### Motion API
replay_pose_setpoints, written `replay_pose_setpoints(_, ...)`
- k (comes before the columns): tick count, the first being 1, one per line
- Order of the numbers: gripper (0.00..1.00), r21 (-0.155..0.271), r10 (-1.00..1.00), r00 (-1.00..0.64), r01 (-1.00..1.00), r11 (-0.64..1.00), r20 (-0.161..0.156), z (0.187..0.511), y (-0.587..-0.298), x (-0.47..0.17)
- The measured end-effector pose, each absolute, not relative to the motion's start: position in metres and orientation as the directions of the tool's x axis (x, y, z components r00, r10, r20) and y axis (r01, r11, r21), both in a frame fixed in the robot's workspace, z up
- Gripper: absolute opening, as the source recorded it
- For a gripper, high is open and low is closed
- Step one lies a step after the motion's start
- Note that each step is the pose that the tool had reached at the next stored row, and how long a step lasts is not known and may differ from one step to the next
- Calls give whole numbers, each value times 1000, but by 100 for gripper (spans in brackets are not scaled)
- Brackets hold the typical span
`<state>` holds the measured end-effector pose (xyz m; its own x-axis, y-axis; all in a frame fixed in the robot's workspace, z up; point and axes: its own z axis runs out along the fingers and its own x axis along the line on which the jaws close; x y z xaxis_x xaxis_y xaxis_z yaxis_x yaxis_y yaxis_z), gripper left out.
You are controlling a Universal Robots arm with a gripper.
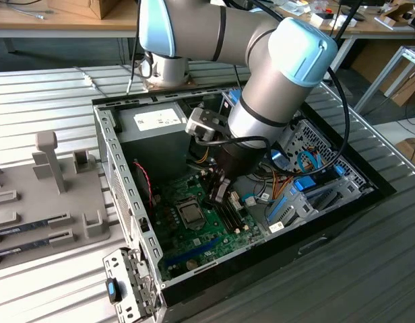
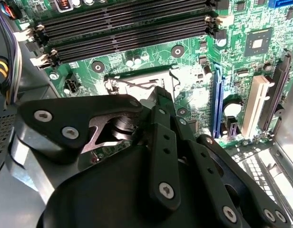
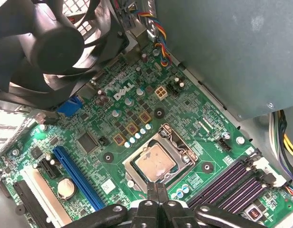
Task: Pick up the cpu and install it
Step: 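Install the first cpu locking lever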
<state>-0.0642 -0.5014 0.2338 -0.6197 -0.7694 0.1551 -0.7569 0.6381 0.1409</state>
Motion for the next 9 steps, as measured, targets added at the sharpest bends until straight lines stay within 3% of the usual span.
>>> replay_pose_setpoints(9, 11, 140, -769, -620, -757, 639, 158, 226, -501, -64)
